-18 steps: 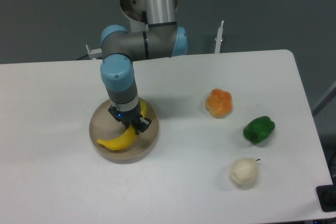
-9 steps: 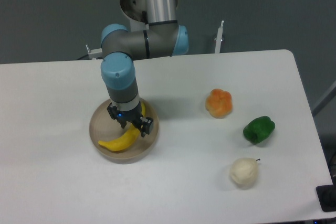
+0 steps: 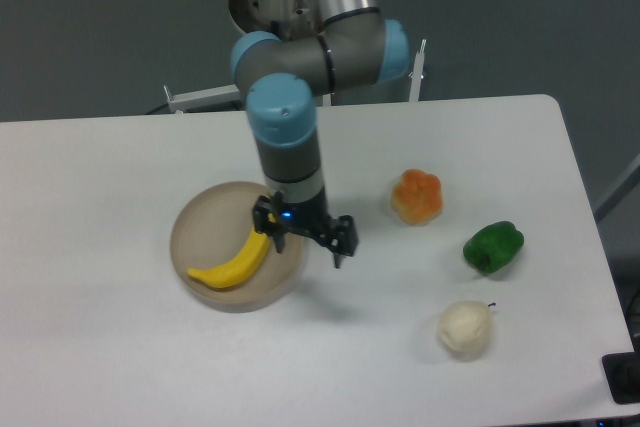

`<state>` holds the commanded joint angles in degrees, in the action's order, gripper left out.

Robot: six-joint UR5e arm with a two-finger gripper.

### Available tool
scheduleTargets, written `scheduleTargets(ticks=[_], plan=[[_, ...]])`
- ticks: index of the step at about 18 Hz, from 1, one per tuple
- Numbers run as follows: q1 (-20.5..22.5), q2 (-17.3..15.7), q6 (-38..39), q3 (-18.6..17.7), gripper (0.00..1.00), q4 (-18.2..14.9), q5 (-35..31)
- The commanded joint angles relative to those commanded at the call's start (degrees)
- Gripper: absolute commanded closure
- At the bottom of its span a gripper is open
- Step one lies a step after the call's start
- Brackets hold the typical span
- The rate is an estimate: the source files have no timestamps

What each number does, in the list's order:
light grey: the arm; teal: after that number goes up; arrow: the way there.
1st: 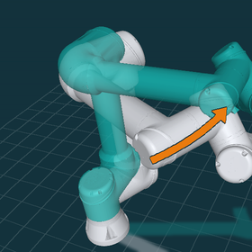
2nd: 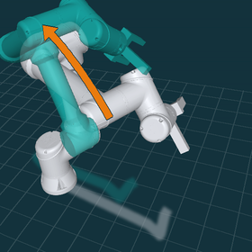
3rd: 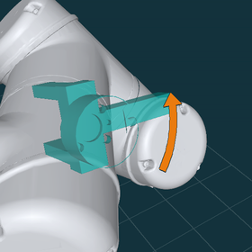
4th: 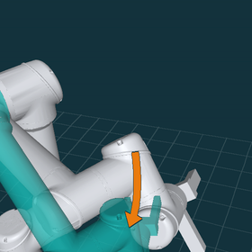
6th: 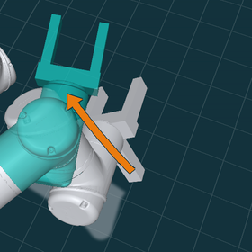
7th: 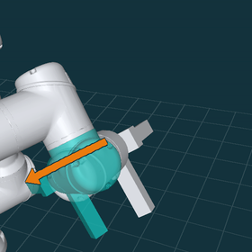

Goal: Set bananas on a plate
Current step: 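Open the gripper and raise it away from the banana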

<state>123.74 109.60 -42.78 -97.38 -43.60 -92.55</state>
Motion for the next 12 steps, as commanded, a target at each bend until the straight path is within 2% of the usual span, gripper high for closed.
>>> scheduleTargets(ticks=[2, 8, 12], plan=[[3.1, -0.2, -7.5, 0.2, 0.0, -0.1, -1.1], [6.1, -0.1, -20.0, 0.6, 0.0, -0.3, -1.2], [7.7, 0.1, -23.0, 1.1, 0.0, -0.2, -1.1]])
